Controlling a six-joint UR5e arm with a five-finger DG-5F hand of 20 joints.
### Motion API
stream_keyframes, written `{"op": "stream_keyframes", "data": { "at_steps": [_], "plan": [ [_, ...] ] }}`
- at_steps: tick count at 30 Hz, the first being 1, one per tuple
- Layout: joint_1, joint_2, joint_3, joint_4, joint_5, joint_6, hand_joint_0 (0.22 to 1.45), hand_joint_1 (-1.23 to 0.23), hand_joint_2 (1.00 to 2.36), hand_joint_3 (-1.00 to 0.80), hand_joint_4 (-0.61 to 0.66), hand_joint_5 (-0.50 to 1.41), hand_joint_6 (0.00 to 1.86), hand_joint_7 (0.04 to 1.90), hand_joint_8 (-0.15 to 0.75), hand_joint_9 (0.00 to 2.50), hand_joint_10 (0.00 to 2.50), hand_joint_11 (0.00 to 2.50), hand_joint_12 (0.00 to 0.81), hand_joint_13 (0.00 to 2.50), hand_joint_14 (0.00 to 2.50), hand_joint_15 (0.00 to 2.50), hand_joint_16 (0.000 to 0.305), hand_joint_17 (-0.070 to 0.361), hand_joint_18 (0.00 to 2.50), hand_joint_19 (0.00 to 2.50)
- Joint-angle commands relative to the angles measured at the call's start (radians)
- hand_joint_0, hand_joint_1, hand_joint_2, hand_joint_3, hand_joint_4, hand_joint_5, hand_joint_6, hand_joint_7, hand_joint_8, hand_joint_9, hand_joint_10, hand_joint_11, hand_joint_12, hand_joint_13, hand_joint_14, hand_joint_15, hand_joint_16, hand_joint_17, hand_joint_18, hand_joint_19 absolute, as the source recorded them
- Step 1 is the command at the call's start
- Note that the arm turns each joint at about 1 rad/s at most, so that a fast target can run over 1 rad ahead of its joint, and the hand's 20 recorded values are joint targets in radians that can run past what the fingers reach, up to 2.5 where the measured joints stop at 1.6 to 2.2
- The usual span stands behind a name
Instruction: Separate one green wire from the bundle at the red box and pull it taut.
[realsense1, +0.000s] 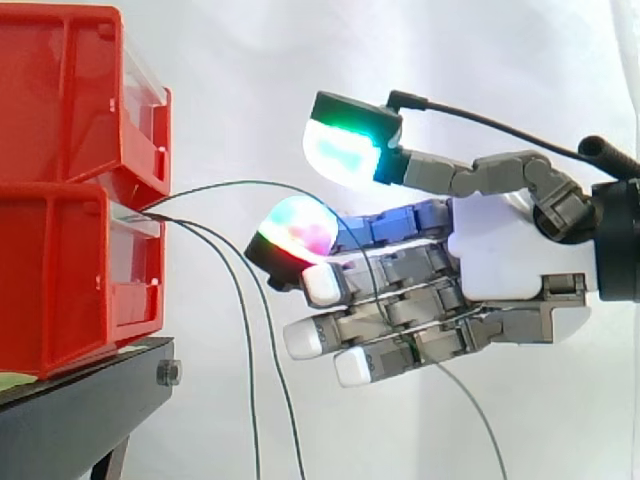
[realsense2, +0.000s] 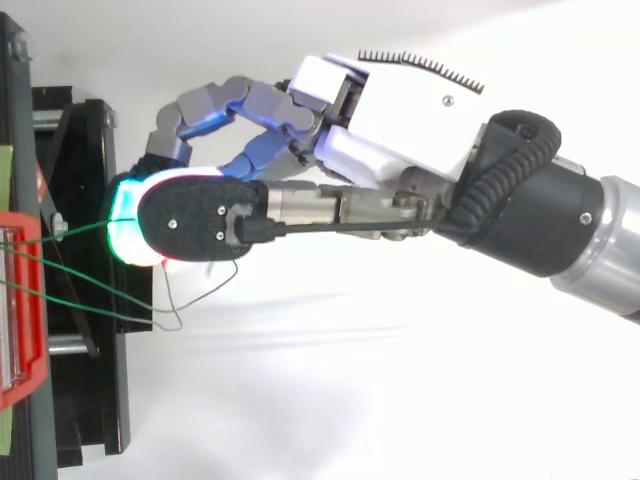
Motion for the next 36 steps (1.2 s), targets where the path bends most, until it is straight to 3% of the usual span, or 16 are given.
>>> {"op": "stream_keyframes", "data": {
  "at_steps": [1, 7, 18, 22, 36],
  "plan": [
    [-0.003, 0.013, 0.001, -0.004, 0.0, -0.007, 0.59, -0.5, 1.01, -0.34, 0.11, -0.18, 0.88, 1.01, 0.282, 1.01, 0.02, 0.63, 0.374, 0.82, 0.01, 0.39, 0.048, 0.109, 0.74, 0.49],
    [-0.004, 0.017, 0.001, -0.007, -0.001, -0.018, 0.59, -0.65, 1.02, -0.17, 0.12, -0.18, 0.9, 1.0, 0.291, 0.98, 0.02, 0.63, 0.389, 0.82, 0.01, 0.38, 0.052, 0.117, 0.77, 0.47],
    [-0.003, 0.017, 0.003, -0.009, 0.0, -0.027, 0.63, -0.75, 1.02, -0.13, 0.03, -0.19, 0.92, 0.97, 0.277, 0.95, 0.02, 0.65, 0.379, 0.8, 0.01, 0.38, 0.05, 0.114, 0.76, 0.46],
    [0.0, 0.017, 0.003, -0.012, 0.0, -0.027, 0.64, -0.78, 1.02, -0.13, -0.01, -0.2, 0.93, 1.03, 0.267, 0.93, 0.02, 0.65, 0.37, 0.79, 0.01, 0.37, 0.048, 0.109, 0.74, 0.45],
    [-0.001, 0.017, 0.001, -0.07, -0.013, -0.009, 0.68, -0.76, 1.02, -0.09, -0.19, -0.19, 0.95, 1.2, 0.257, 0.99, 0.02, 0.67, 0.357, 0.8, 0.01, 0.37, 0.047, 0.105, 0.73, 0.45]
  ]
}}
